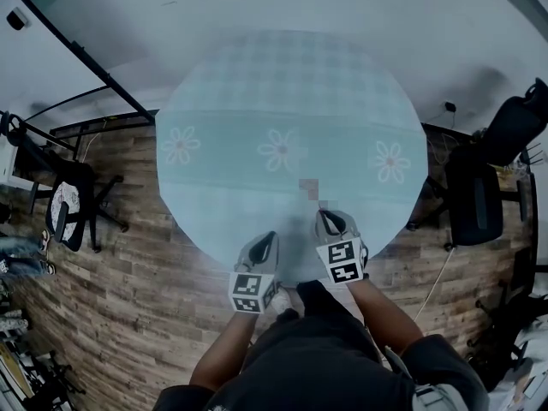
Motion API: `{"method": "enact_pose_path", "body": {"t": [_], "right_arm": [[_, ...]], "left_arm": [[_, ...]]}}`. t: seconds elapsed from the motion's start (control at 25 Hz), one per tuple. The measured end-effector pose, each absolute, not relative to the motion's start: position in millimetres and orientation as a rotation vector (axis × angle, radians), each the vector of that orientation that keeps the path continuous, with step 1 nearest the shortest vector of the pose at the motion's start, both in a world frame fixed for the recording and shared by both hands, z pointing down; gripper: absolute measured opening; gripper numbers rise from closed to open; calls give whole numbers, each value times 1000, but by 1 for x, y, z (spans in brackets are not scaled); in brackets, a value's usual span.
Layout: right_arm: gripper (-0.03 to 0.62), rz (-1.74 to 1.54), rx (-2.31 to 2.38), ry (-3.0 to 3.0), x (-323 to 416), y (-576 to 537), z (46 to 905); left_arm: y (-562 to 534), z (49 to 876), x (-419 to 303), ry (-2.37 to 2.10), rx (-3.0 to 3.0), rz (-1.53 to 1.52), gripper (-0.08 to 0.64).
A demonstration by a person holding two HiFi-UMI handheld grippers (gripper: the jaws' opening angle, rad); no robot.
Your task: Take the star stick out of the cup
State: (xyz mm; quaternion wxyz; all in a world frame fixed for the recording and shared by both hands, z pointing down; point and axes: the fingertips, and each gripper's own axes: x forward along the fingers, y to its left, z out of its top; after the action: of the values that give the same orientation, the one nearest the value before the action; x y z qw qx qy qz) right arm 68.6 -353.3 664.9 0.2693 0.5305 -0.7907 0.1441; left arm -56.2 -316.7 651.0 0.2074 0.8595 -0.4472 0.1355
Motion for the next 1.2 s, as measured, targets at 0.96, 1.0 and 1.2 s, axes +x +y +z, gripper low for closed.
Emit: {"method": "enact_pose_path", "body": {"t": [0.96, 1.0, 1.2], "right_arm": [[21, 105, 1759, -2336, 73, -335, 497], [21, 85, 1773, -2349, 74, -333, 486], [21, 10, 1827, -2404, 75, -324, 443]], "left_arm": [[-319, 556, -71, -1333, 2589, 268, 5], [-319, 551, -71, -1335, 2598, 255, 5], [-320, 523, -70, -1345, 2644, 204, 6]]}}
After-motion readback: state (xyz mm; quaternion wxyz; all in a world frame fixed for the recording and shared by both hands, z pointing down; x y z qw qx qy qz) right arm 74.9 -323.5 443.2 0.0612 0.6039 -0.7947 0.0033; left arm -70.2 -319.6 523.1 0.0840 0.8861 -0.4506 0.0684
